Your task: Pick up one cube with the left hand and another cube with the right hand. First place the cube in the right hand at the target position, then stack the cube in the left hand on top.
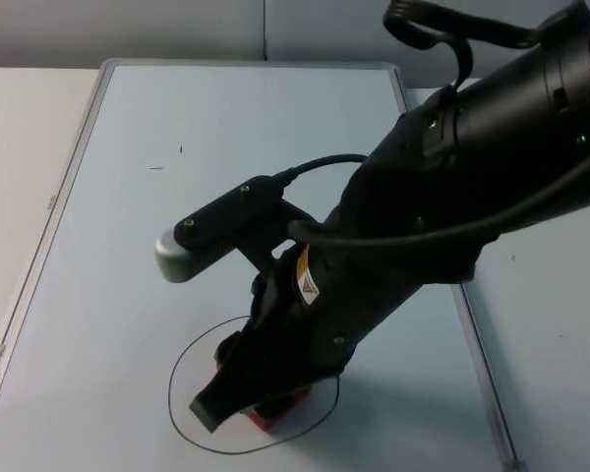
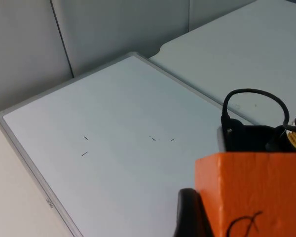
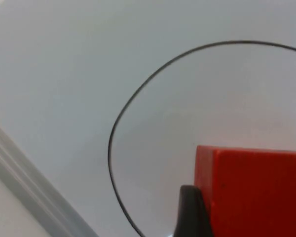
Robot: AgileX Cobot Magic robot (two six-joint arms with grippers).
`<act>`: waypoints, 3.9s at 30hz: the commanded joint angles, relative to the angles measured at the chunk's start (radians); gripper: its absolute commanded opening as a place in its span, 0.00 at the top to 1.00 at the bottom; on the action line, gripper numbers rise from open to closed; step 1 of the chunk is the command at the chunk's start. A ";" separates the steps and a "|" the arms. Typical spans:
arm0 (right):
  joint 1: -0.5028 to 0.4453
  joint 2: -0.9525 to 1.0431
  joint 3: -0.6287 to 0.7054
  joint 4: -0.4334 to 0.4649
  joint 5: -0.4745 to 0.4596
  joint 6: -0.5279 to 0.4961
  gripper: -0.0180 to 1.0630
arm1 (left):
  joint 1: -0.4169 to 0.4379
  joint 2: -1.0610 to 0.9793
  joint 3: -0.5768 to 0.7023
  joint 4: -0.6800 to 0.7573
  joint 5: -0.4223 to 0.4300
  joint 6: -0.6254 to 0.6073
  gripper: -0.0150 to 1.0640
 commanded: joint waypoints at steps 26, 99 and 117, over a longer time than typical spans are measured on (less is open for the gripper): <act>0.003 -0.009 -0.006 0.012 0.028 0.001 0.31 | -0.006 -0.007 0.001 0.000 -0.019 -0.009 0.77; 0.003 -1.398 0.228 -0.295 0.291 -0.006 0.18 | -0.006 0.616 -0.221 -0.040 -0.108 0.048 0.77; 0.003 -1.398 0.228 -0.292 0.310 -0.006 0.18 | -0.072 1.129 -0.338 -0.178 -0.218 0.048 0.77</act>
